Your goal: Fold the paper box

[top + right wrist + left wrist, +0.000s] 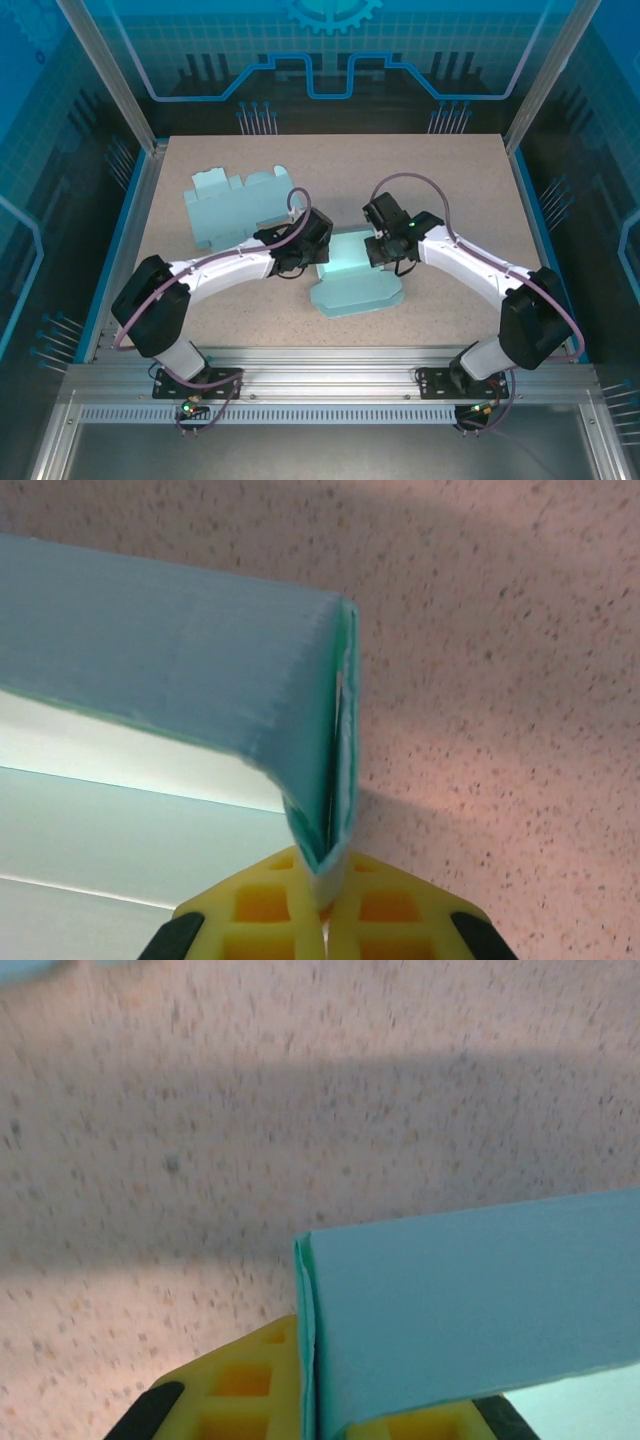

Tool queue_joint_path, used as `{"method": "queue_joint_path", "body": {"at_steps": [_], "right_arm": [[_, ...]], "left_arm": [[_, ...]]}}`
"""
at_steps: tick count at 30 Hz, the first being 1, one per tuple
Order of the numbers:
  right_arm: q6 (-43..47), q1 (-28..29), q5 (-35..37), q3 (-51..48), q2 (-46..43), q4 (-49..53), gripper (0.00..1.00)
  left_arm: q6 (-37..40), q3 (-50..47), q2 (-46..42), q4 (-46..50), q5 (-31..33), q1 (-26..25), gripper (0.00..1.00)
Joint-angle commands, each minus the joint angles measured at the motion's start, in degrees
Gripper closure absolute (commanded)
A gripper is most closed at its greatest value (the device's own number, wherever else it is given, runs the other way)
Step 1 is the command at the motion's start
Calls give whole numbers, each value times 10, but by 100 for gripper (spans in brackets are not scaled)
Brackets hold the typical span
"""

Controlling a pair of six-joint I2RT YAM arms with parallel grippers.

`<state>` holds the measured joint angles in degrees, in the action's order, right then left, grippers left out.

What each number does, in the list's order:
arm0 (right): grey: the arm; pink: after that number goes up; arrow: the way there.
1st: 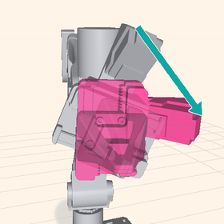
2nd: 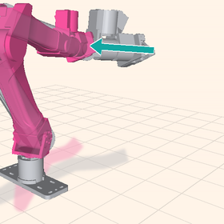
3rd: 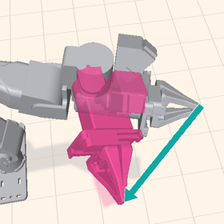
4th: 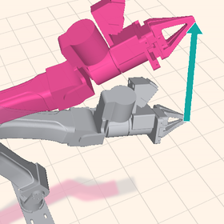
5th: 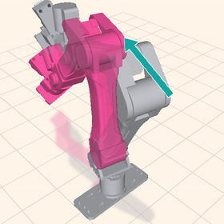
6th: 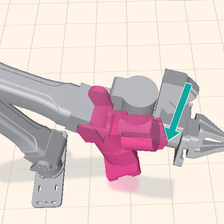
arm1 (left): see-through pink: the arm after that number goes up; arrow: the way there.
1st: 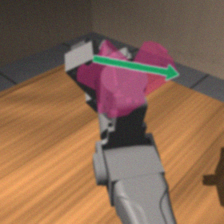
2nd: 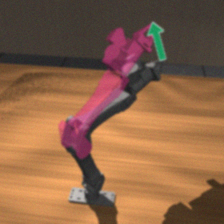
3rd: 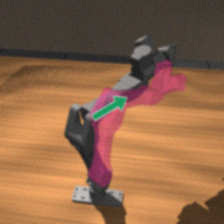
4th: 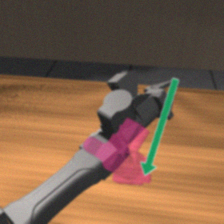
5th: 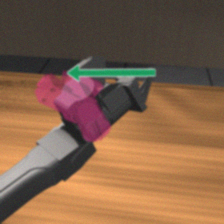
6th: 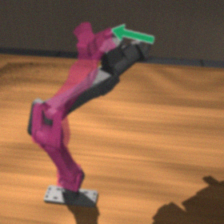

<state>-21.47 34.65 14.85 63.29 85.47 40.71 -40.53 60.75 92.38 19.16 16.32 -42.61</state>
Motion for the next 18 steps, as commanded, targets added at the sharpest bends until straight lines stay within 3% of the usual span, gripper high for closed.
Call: {"method": "queue_joint_path", "body": {"at_steps": [1,9,18], "right_arm": [[-17,7,70,-4,24,55,95],[-26,26,136,33,119,91,88],[-37,29,193,98,234,126,83]], "left_arm": [[-65,-36,-15,20,-71,-1,100],[-93,-33,41,7,-106,-1,100],[-98,-25,49,28,-78,-1,100]]}}
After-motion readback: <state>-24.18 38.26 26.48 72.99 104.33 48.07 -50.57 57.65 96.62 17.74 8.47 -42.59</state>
